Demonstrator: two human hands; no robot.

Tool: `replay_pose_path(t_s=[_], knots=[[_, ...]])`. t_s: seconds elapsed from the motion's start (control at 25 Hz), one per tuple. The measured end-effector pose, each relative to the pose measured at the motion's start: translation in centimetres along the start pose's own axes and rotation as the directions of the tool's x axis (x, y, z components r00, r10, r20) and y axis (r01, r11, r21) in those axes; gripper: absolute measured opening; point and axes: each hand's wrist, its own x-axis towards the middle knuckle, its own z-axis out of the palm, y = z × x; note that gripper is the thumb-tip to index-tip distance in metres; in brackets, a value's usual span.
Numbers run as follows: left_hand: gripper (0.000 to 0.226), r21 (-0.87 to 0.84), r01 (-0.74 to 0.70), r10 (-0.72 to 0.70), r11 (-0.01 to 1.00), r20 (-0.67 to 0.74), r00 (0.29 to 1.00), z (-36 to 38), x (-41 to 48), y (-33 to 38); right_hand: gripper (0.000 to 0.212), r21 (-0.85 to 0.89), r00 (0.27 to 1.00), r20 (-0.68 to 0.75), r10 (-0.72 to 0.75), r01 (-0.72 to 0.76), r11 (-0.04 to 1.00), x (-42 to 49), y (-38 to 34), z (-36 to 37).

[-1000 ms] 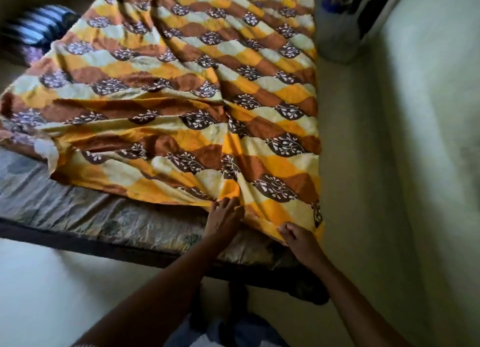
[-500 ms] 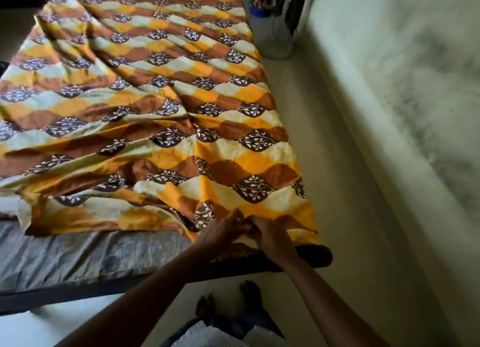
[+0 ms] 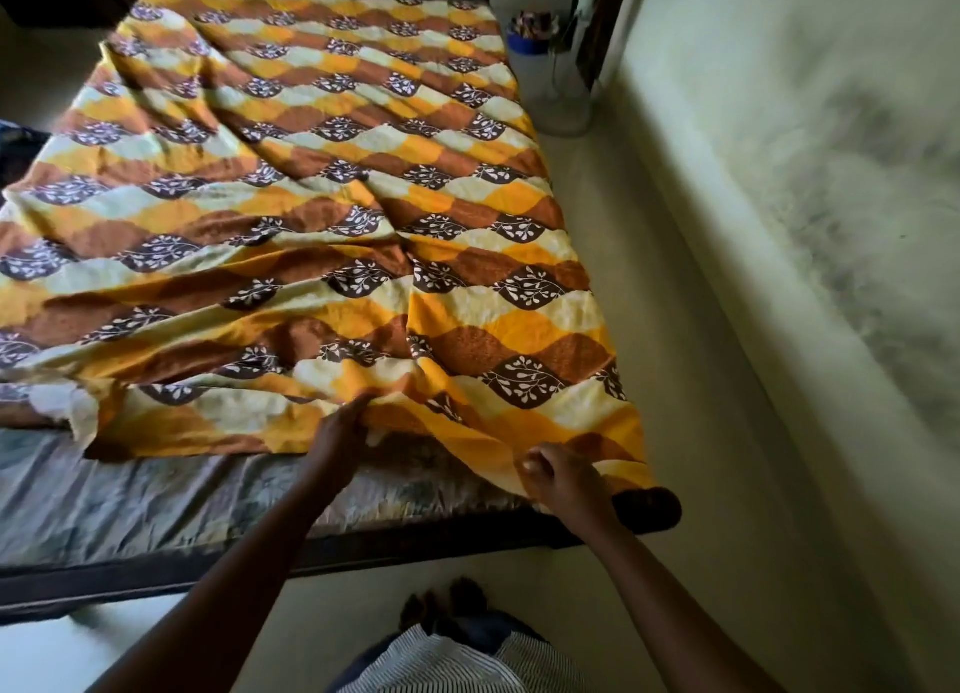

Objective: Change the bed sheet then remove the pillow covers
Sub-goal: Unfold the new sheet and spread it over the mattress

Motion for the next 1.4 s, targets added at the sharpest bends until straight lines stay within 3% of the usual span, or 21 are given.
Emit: replay_pose_path(t_s=[0.12, 0.16, 0.24, 0.32, 0.4, 0.48, 0.56, 0.64, 0.72, 0.76, 0.84, 0.92, 1.0, 1.08, 1.12, 1.24, 1.4], knots=[[0.038, 0.055, -0.191, 0.189, 0.980, 0.047, 0.981, -1.2, -2.1, 1.1, 0.072, 0.140, 0.970, 0.141, -0.197, 0.177, 0.974, 1.3, -5.0, 2.1], [0.036, 0.059, -0.209, 0.205, 0.976, 0.069, 0.976, -1.6, -2.7, 1.4, 0.072, 0.127, 0.946, 0.166, -0.279, 0.260, 0.957, 1.6, -6.8, 3.1], [0.034, 0.103, -0.191, 0.185, 0.976, 0.068, 0.980, -2.8, -3.5, 1.5, 0.050, 0.036, 0.897, 0.103, -0.429, 0.428, 0.903, 2.2, -9.8, 4.9], [0.027, 0.240, -0.272, 0.270, 0.932, 0.042, 0.962, -4.3, -4.0, 0.4, 0.029, 0.053, 0.876, 0.023, -0.481, 0.479, 0.876, 3.2, -11.5, 5.5], [0.028, 0.318, -0.339, 0.326, 0.885, 0.096, 0.941, -5.0, -4.4, -3.4, 0.027, 0.062, 0.854, 0.013, -0.521, 0.519, 0.853, 3.7, -12.5, 5.5], [0.034, 0.314, -0.250, 0.233, 0.916, 0.090, 0.968, -5.7, -4.1, -8.3, 0.026, -0.086, 0.801, -0.057, -0.595, 0.590, 0.803, 3.8, -12.8, 5.8], [0.032, 0.259, -0.005, 0.016, 0.966, -0.040, 0.999, -6.6, -3.3, -11.7, 0.031, -0.117, 0.798, -0.050, -0.601, 0.593, 0.797, 4.2, -11.6, 6.6], [0.020, 0.156, 0.281, -0.242, 0.947, -0.227, 0.943, -8.5, -2.1, -13.3, 0.031, -0.127, 0.847, 0.019, -0.531, 0.529, 0.839, 4.8, -10.6, 7.0], [0.015, -0.057, 0.383, -0.385, 0.922, -0.248, 0.889, -10.2, -1.3, -13.8, 0.034, -0.124, 0.921, 0.091, -0.379, 0.388, 0.913, 5.2, -10.4, 7.4], [0.015, -0.105, 0.378, -0.392, 0.920, -0.207, 0.896, -10.9, -1.2, -14.0, 0.039, -0.127, 0.943, 0.138, -0.303, 0.320, 0.939, 5.1, -10.8, 7.8], [0.015, 0.003, 0.243, -0.241, 0.970, -0.119, 0.963, -12.3, -1.9, -14.4, 0.049, -0.156, 0.958, 0.180, -0.224, 0.253, 0.955, 4.9, -12.1, 9.8], [0.037, 0.177, 0.062, -0.070, 0.982, 0.035, 0.997, -13.5, -3.1, -15.3, 0.064, -0.141, 0.953, 0.194, -0.234, 0.263, 0.955, 4.2, -16.0, 12.4], [0.045, 0.254, -0.100, 0.060, 0.962, 0.160, 0.985, -14.7, -4.1, -16.1, 0.066, -0.074, 0.928, 0.112, -0.355, 0.364, 0.929, 3.3, -21.7, 15.4], [0.049, 0.276, -0.252, 0.216, 0.928, 0.154, 0.964, -15.4, -5.5, -16.8, 0.050, -0.095, 0.823, -0.050, -0.566, 0.560, 0.823, 2.9, -26.9, 18.1], [0.049, 0.291, -0.270, 0.236, 0.918, 0.148, 0.961, -15.9, -6.1, -17.3, 0.045, -0.106, 0.772, -0.053, -0.634, 0.627, 0.772, 2.6, -28.8, 18.8], [0.036, 0.397, -0.302, 0.234, 0.867, 0.212, 0.949, -18.8, -7.2, -21.1, 0.036, -0.022, 0.848, 0.139, -0.511, 0.519, 0.855, 2.1, -30.4, 20.3], [0.015, 0.418, -0.412, 0.344, 0.809, 0.231, 0.910, -21.9, -7.5, -28.6, 0.037, -0.023, 0.859, 0.070, -0.507, 0.509, 0.860, 1.3, -29.2, 21.2]])
